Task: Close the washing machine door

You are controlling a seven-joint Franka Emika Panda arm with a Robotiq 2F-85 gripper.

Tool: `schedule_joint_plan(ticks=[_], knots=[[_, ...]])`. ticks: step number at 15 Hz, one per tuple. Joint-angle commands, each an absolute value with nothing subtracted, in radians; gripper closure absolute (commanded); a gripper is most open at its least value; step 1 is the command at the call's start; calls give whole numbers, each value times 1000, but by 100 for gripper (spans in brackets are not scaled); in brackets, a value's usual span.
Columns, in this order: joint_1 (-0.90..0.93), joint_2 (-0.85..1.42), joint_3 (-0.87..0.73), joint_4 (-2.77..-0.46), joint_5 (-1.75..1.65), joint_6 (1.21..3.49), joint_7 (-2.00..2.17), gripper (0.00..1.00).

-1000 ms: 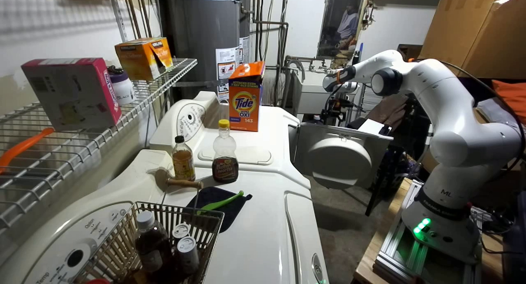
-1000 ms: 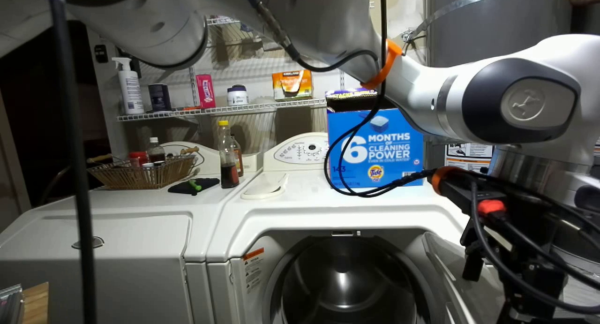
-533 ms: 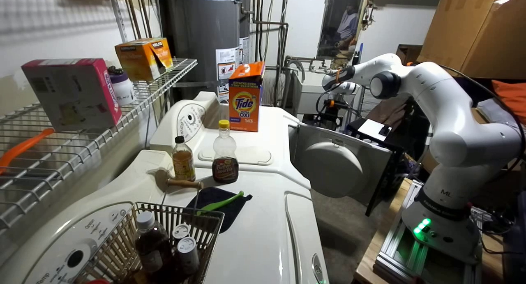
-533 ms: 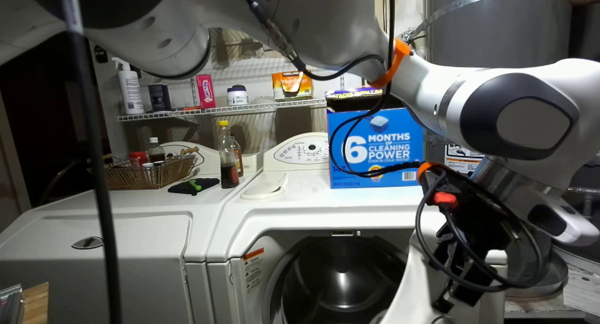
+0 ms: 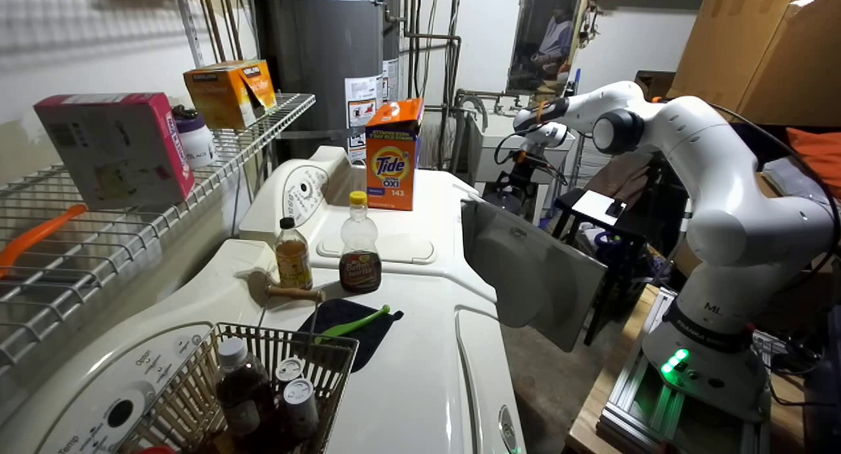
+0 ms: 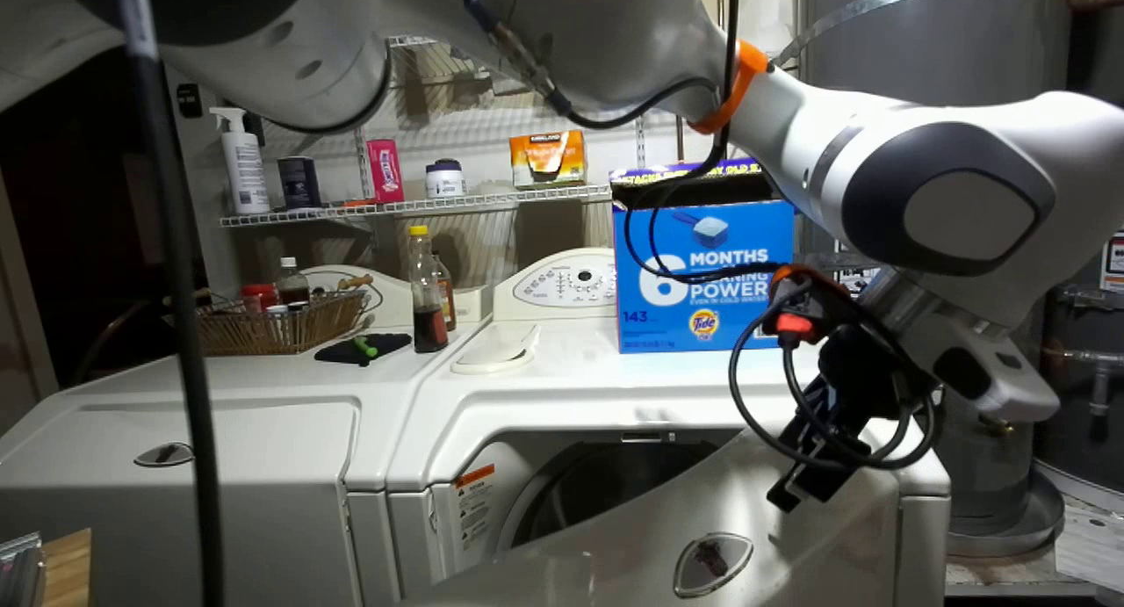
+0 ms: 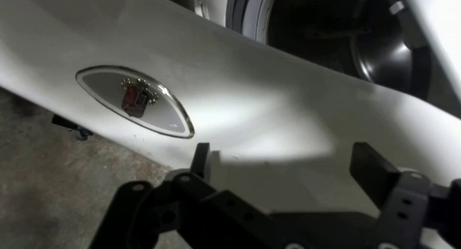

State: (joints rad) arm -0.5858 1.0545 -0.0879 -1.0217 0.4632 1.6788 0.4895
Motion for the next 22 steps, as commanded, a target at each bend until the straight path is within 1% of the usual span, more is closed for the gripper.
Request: schedule_joint_plan(ticks=[1,5,7,8,14,22], knots=[[-575,937,-80,-1070,430,1623,400,0],[-538,836,-98,-1147,314,1567,245,0],[-515,774,-95,-1241,262,1600,161,0],[-542,861,-88,-1107,308,1571,240,0],[-532,856,-91,-1124,271,1556,196,0],[-472,797,-92,-1319,67,1563,-141,0]])
